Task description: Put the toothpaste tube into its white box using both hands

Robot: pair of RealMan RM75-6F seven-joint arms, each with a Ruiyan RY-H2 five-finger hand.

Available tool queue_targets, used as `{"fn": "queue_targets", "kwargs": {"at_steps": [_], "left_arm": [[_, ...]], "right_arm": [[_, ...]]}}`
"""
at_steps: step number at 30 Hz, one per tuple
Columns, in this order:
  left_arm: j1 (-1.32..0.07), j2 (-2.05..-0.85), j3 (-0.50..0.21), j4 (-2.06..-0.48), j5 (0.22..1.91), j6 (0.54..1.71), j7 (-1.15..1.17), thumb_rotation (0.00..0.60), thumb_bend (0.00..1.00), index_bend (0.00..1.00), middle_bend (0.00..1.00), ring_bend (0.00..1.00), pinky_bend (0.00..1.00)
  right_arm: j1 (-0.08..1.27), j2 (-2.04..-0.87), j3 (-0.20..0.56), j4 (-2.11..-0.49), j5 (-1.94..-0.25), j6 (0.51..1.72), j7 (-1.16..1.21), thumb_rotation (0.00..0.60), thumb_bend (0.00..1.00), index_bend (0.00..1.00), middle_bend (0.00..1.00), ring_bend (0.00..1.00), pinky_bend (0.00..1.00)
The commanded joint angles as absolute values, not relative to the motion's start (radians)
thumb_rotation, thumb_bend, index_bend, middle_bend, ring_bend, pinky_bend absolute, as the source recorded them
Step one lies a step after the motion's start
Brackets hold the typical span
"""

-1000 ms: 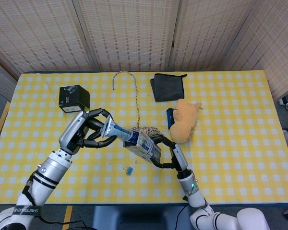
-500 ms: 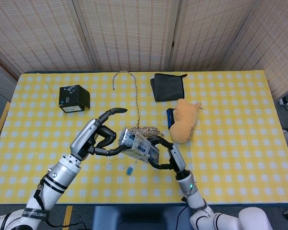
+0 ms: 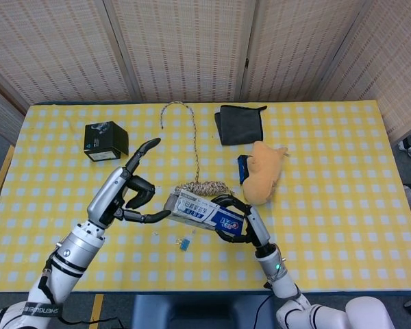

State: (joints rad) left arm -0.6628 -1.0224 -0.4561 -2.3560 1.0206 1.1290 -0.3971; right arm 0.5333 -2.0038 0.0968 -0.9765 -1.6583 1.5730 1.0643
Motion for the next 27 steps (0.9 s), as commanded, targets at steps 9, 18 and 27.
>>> {"fn": "queue_targets", "kwargs": {"at_steps": [9,18,27], "left_arm": [[-0.529,-0.966,-0.303,-2.285,1.099,1.26,-0.151,0.6,0.2,0.0,0.51,0.43,0.44],[-0.482,-1.036,-0.213,-2.082,1.224,1.312,-0.016,0.6,0.19,0.0,0.47,0.37,0.32],[-0.475,-1.135,-0.172,-1.913,1.267,1.313,0.058,0.6,0.19,0.0,0.4,0.32,0.25]], "right_arm": [[0.473,-1.874,0.045,-0.976,-1.681,1.602,0.92,0.6,0.32,0.41,0.33,0.38,0.4],[0.413,-1.826,-0.01,-0.857,-1.661,1.558,0.871,0.6,0.32,0.41,0.33,0.38,0.4],[0.385,-1.864,-0.041,-0.722,-1.652,1.504,0.91,0.6,0.32,0.41,0.33,0.38,0.41]]}}
